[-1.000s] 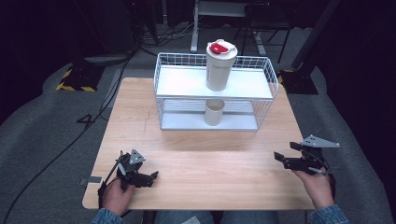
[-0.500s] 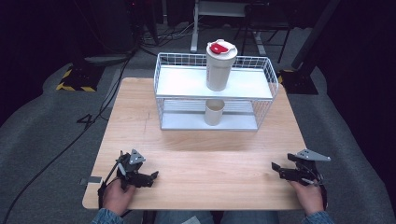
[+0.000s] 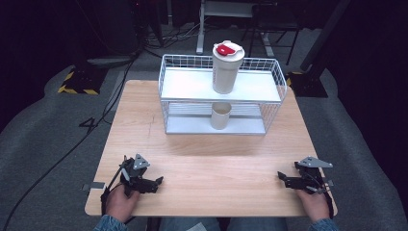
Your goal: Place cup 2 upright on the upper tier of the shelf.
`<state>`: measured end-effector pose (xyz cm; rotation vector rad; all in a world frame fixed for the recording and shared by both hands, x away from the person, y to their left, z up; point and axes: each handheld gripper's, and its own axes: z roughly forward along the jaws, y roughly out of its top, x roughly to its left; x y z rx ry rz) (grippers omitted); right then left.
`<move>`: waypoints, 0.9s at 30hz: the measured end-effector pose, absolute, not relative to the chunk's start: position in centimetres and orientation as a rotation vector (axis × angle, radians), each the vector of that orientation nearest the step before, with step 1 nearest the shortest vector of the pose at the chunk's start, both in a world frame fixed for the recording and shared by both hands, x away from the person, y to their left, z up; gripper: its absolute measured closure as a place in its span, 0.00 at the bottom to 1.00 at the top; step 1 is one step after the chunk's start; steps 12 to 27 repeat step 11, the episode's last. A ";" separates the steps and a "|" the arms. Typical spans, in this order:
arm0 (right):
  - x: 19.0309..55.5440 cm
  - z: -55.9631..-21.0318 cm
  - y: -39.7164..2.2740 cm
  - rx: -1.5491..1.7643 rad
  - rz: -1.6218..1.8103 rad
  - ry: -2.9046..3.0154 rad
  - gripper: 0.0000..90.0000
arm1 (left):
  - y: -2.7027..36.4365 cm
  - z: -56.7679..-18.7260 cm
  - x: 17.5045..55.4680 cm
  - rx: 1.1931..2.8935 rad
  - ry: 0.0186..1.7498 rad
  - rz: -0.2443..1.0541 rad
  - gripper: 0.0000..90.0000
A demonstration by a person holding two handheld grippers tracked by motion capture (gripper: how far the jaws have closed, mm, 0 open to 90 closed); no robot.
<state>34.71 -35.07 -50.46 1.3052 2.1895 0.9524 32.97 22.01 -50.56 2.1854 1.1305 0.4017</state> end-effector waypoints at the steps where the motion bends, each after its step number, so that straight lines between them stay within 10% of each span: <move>1: 34.7 -50.5 -35.1 1.309 0.951 2.189 0.14 | 22.0 -50.6 33.0 2.187 1.128 0.407 0.00; 27: 34.9 -50.5 -35.0 1.299 0.954 2.209 0.09 | 22.1 -50.5 33.1 2.197 1.106 0.395 0.00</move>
